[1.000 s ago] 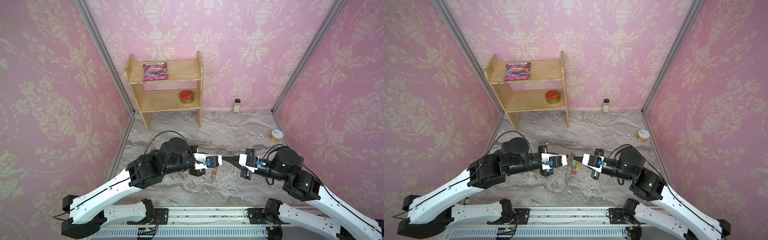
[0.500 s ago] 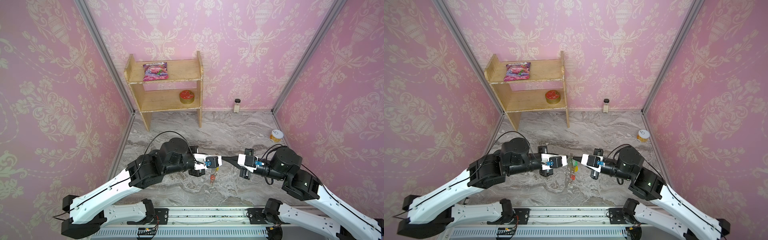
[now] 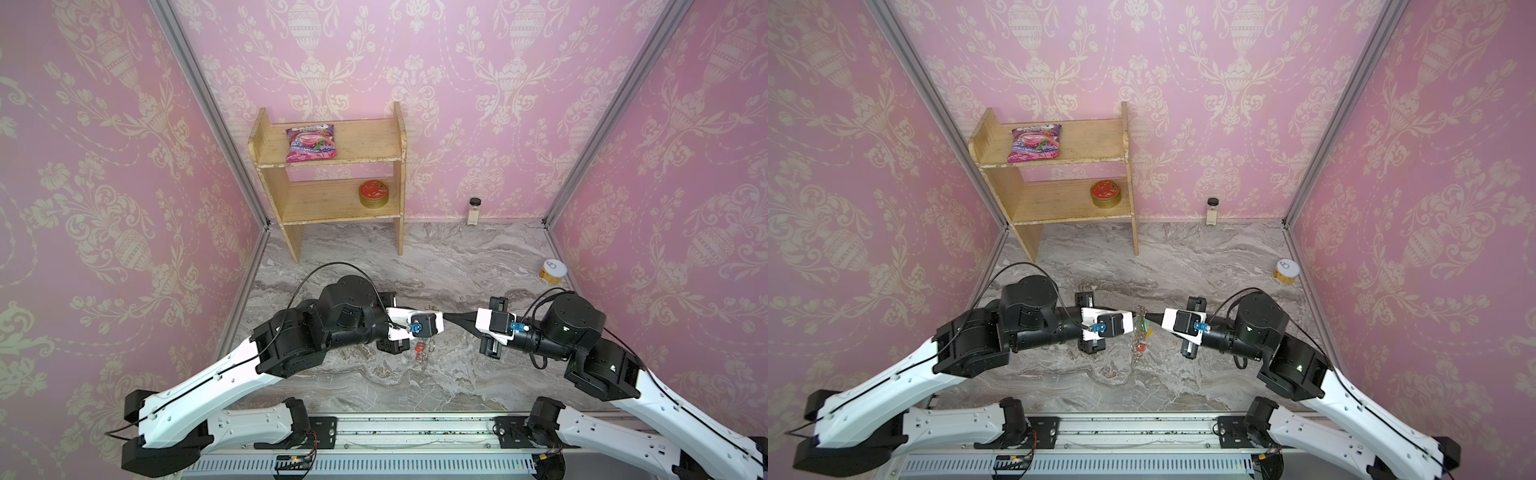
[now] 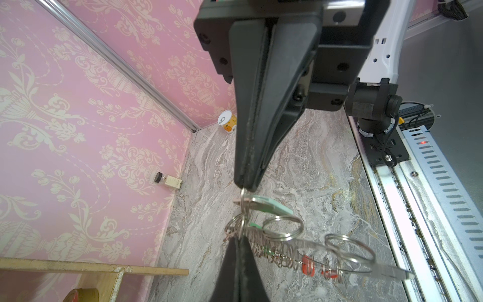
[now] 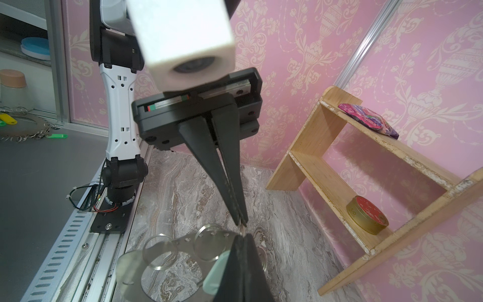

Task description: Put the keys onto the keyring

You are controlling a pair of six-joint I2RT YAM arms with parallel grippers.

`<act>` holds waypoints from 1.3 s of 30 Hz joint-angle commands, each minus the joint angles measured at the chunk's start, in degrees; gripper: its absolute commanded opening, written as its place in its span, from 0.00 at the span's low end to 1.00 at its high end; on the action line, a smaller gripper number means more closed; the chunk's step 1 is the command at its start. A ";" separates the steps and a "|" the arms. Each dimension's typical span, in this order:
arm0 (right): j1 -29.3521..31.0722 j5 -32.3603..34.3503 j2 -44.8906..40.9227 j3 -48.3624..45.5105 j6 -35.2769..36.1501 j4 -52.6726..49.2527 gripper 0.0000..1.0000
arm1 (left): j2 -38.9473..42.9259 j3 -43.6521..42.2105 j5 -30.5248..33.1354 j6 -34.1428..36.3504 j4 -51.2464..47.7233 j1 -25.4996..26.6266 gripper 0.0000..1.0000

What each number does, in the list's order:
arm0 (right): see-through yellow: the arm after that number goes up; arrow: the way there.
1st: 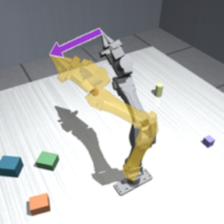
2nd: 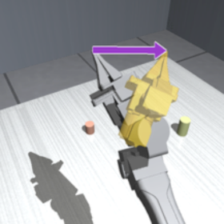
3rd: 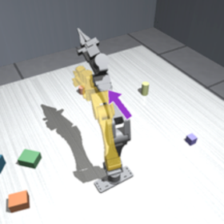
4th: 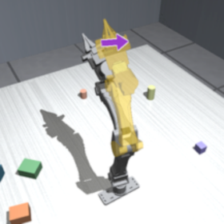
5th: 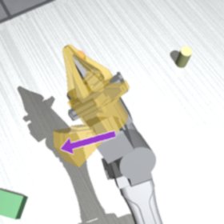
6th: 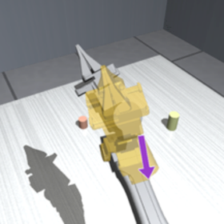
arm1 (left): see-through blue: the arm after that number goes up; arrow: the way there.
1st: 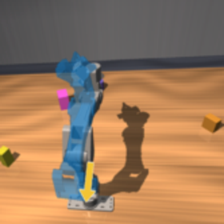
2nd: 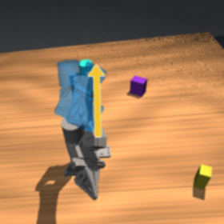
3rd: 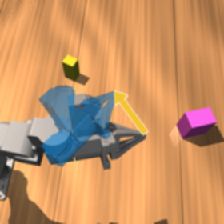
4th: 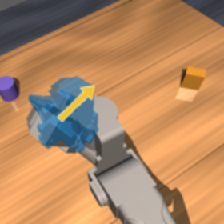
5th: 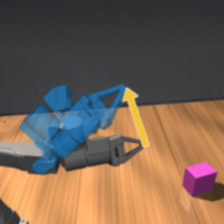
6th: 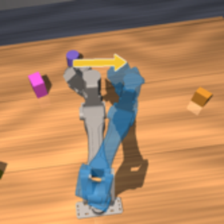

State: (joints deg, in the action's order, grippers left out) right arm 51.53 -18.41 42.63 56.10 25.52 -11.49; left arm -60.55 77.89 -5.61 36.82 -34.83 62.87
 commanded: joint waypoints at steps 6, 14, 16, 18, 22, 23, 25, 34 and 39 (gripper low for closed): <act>0.19 1.11 0.70 1.66 0.32 -1.06 0.00 | 0.48 2.73 -0.91 0.88 1.43 0.98 0.00; 0.21 1.32 1.08 1.77 0.28 -1.35 0.00 | 0.45 2.92 -0.98 1.02 1.25 1.19 0.00; 0.15 1.50 1.14 1.80 0.32 -1.36 0.00 | 0.45 2.81 -0.98 1.06 1.24 1.27 0.00; 0.18 1.46 1.39 1.99 0.32 -1.50 0.00 | 0.53 2.86 -1.05 1.14 1.21 1.29 0.00; 0.16 1.52 1.76 2.12 0.32 -1.70 0.00 | 0.61 2.81 -1.10 1.12 1.19 1.33 0.00; 0.19 1.40 1.76 2.25 0.32 -1.70 0.00 | 0.62 2.88 -1.14 1.15 1.25 1.32 0.00; 0.23 1.47 1.97 2.35 0.32 -1.79 0.00 | 0.68 2.85 -1.08 1.14 1.16 1.33 0.00; 0.26 1.76 2.46 2.55 0.41 -2.29 0.00 | 0.83 2.91 -1.07 1.27 1.16 1.45 0.00; 0.31 2.29 2.50 2.61 0.50 -2.53 0.00 | 0.85 2.87 -0.98 1.41 1.25 1.55 0.00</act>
State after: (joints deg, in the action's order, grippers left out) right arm 51.59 -18.39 44.80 57.34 25.54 -13.30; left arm -60.53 78.26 -5.17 37.04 -35.66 63.51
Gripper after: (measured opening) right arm 0.044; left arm 0.044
